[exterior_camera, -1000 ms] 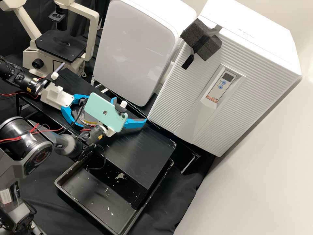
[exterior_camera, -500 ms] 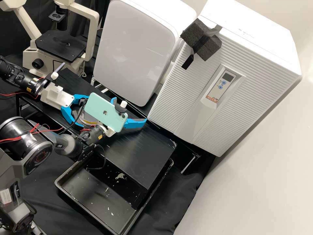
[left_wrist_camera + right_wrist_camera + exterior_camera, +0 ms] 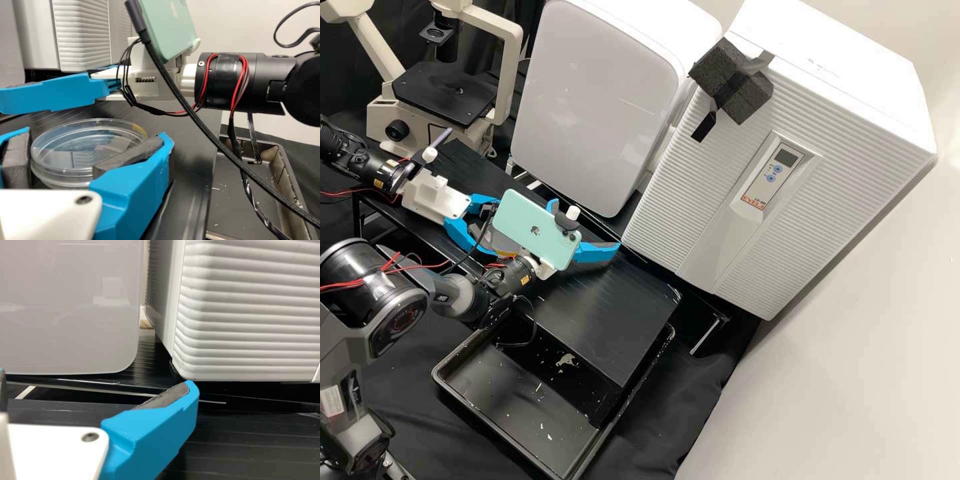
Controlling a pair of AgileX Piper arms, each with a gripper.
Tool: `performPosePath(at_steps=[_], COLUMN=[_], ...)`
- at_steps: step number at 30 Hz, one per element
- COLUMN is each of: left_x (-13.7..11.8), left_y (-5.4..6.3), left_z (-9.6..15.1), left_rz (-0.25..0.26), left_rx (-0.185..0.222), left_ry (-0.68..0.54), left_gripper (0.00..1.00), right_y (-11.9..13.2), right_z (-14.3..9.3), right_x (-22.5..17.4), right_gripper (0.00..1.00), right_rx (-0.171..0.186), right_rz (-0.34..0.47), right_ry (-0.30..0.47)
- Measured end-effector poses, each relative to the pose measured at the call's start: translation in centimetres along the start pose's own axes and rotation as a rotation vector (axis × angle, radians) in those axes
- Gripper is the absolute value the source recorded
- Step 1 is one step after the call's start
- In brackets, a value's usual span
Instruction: Place the petri dish on the microscope
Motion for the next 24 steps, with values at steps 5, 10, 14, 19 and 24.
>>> performPosePath(at_steps=[5, 10, 14, 19, 24], left_x=[-0.1, -0.3, -0.6, -1.9, -4.9], left_y=[-0.1, -0.3, -0.3, -0.1, 0.5], left_z=[0.0, 0.1, 0.1, -0.9, -3.3], left_rz=[0.003, 0.014, 0.023, 0.039, 0.08], left_rx=[0.016, 0.012, 0.016, 0.02, -0.038], left_ry=[-0.002, 0.007, 0.023, 0.063, 0.211], left_gripper=[0.0, 0.0, 0.0, 0.0, 0.0], right_y=[0.0, 0.0, 0.0, 0.0, 0.0], right_z=[0.0, 0.0, 0.0, 0.0, 0.0], right_x=[0.0, 0.0, 0.0, 0.0, 0.0], right_gripper=[1.0, 1.0, 1.0, 1.0, 1.0], right_rx=[0.0, 0.0, 0.0, 0.0, 0.0], right_rz=[0.0, 0.0, 0.0, 0.0, 0.0], right_ry=[0.0, 0.0, 0.0, 0.0, 0.0])
